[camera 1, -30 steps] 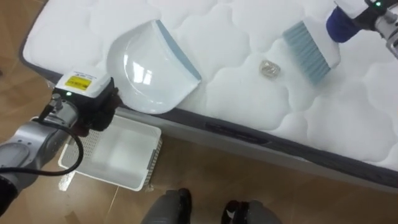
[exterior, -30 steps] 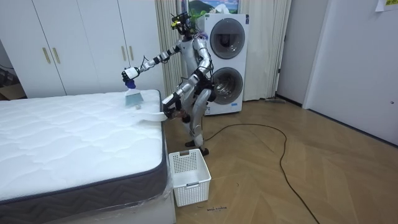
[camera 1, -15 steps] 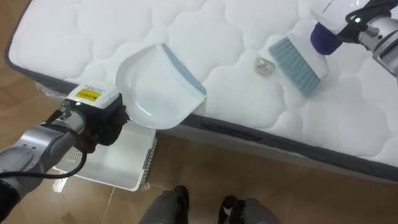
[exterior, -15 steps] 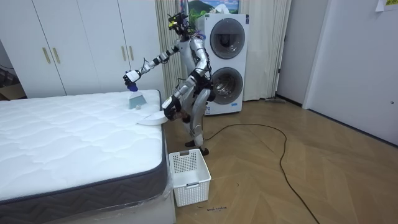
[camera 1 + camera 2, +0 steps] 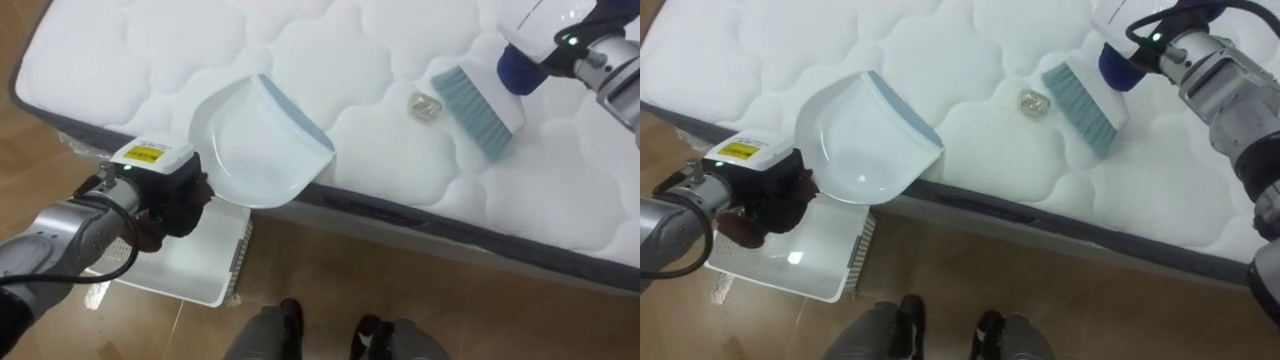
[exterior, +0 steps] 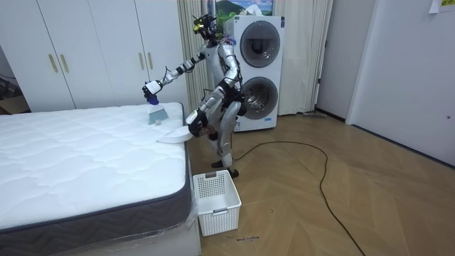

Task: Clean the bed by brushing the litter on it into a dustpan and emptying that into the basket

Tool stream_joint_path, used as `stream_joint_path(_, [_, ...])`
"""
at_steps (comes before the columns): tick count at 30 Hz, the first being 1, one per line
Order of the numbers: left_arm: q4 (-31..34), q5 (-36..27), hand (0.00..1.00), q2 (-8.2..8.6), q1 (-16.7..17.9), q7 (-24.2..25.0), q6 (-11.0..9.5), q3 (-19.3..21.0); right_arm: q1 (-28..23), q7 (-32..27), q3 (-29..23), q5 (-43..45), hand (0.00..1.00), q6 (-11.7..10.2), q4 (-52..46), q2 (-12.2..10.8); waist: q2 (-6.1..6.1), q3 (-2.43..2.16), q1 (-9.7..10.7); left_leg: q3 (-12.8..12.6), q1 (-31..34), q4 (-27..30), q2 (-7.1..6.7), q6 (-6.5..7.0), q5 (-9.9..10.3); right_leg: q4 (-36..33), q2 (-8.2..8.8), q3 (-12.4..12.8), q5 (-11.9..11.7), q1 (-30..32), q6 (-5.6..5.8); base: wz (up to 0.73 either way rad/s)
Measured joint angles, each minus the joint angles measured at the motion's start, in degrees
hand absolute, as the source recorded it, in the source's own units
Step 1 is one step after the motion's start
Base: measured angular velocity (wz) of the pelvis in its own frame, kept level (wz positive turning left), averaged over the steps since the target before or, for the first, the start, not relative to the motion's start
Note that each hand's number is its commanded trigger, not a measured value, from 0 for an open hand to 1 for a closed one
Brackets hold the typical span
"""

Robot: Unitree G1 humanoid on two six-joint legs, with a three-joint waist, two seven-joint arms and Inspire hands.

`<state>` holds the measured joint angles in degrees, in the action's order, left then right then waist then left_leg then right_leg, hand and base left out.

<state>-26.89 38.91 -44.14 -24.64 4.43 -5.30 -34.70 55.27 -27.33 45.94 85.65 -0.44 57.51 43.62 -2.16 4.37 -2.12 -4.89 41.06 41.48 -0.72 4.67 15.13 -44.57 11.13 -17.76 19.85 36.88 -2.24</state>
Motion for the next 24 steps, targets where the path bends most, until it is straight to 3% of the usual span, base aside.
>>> stream_joint_path(10, [0.0,0.04,1.0,1.43,0.09,-0.14,-0.08,-0.5,-1.56,-1.63,0.01,-5.99,1.0,0.56,2.5,-1.01,0.52,0.2,-1.18,0.63,-1.36,-0.8,-0.06,-0.14,-0.09,1.01,-0.42,-0.71,-0.17,-1.85,-0.05,0.01])
stream_joint_path(24, [0.05,0.78,1.0,3.21,0.0,-0.16,0.0,-0.57,-1.94,-3.55,-0.01,-8.85,1.0,-0.8,2.75,-5.98,0.95,0.26,-2.95,1.1,-0.33,-2.42,-0.2,-0.62,-0.44,1.95,-0.36,-1.28,-0.2,-0.76,-0.09,0.02])
